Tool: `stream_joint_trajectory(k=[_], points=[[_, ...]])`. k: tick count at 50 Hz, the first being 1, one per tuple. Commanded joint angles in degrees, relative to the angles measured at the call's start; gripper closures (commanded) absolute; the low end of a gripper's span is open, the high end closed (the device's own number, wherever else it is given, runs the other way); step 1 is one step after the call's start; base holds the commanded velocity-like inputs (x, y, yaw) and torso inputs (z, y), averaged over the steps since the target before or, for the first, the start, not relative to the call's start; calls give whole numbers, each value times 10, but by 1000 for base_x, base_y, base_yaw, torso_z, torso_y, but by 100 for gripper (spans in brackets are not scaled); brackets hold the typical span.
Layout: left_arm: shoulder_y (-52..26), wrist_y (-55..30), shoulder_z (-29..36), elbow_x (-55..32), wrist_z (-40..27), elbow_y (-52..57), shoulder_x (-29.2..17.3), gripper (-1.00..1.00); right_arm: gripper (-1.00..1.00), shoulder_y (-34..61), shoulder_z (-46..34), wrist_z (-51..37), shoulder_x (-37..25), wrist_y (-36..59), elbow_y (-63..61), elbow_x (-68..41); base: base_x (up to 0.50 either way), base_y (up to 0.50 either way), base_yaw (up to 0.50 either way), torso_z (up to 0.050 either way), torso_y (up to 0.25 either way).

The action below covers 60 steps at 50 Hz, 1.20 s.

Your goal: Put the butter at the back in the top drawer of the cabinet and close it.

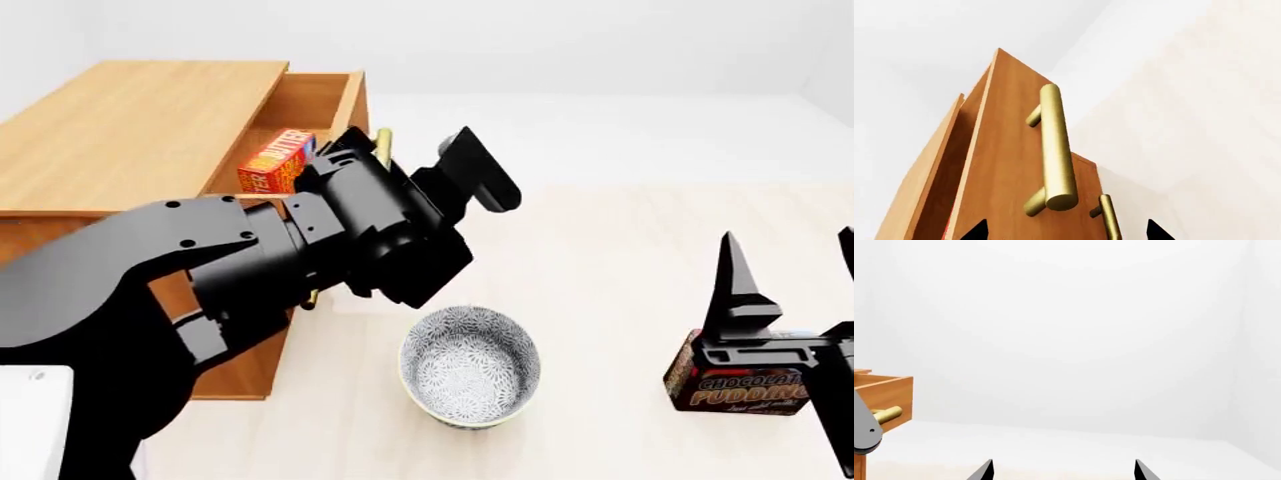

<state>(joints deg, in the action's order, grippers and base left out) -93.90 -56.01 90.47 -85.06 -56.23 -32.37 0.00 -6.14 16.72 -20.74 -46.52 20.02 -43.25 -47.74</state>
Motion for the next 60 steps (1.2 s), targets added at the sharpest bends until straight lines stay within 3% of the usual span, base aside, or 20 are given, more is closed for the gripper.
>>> stream_joint_trajectory(k=[1, 21, 49, 60], points=[[43, 5, -1, -108, 7, -11, 0, -100, -100, -1, 2, -3, -1, 2, -8, -2, 0, 0, 0, 0, 0], [35, -26, 0, -104, -37, -69, 0, -100, -100, 45, -16, -18, -20, 27, -7, -27, -2, 0, 0, 0, 0], [35, -55, 6, -30, -26, -165, -1, -100, -100, 79, -41, -28, -25, 42, -11, -34, 0, 0, 0, 0, 0], [43, -55, 3, -33, -45, -153, -41, -100, -100, 98, -56, -33, -28, 52, -15, -38, 0, 0, 0, 0, 0]])
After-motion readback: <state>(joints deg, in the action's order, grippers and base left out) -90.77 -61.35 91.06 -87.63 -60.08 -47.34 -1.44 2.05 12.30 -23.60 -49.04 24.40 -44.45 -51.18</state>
